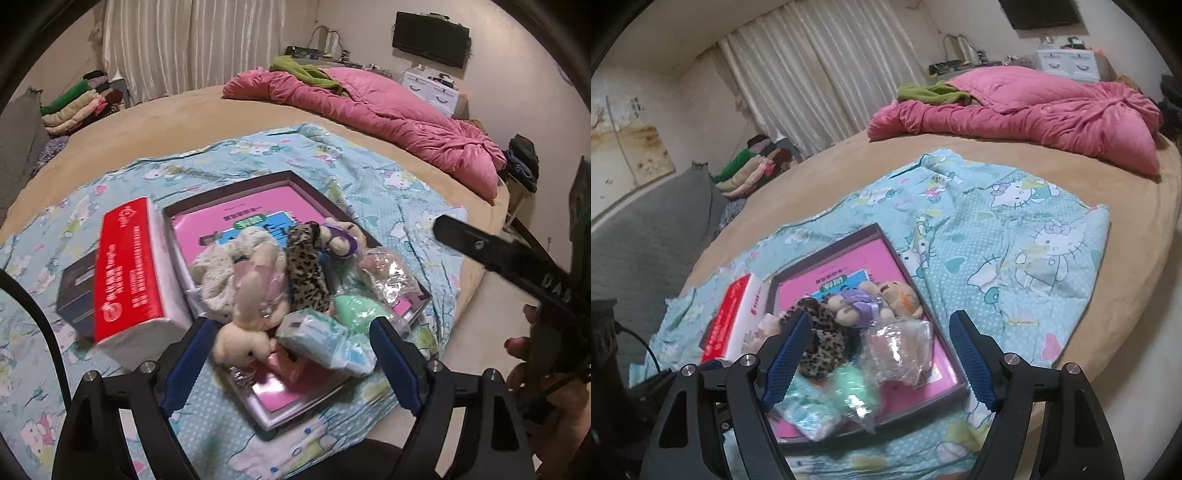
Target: Organize soft objects
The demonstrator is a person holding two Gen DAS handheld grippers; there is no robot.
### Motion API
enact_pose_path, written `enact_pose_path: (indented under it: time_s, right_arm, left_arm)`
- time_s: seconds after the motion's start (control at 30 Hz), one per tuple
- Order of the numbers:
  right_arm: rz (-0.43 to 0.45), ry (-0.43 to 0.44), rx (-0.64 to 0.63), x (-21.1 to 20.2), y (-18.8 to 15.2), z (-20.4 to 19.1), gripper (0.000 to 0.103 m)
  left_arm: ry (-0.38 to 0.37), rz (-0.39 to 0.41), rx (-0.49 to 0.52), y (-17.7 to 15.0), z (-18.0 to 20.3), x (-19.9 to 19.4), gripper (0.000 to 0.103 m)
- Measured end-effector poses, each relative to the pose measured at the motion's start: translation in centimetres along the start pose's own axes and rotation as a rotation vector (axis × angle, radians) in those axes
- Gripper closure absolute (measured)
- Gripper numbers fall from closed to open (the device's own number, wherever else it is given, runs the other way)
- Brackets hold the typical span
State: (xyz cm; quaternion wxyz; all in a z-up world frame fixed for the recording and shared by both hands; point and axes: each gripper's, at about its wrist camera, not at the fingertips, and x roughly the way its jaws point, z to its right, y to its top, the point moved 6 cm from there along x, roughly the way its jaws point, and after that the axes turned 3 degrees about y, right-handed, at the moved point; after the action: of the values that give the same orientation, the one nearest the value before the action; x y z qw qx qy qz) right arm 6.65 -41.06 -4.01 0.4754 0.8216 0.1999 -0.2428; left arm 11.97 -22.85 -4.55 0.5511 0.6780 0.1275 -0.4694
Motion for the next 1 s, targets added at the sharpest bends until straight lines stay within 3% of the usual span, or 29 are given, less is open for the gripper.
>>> enact_pose_path:
  time_s: [0.53, 1.0]
  right_arm:
    - [-0.009, -0.096, -0.055, -3.6, -1.7, -5.4, 0.021]
    - [-0.064, -0.101, -0.156, -5.7, -5.9, -9.8, 0.019]
  left_arm:
    - [0.07, -0.034, -0.086, -2.0, -4.6, -3.8, 0.015]
    - [0.135, -0.05, -0.138, -5.6, -7.2, -7.0, 0.015]
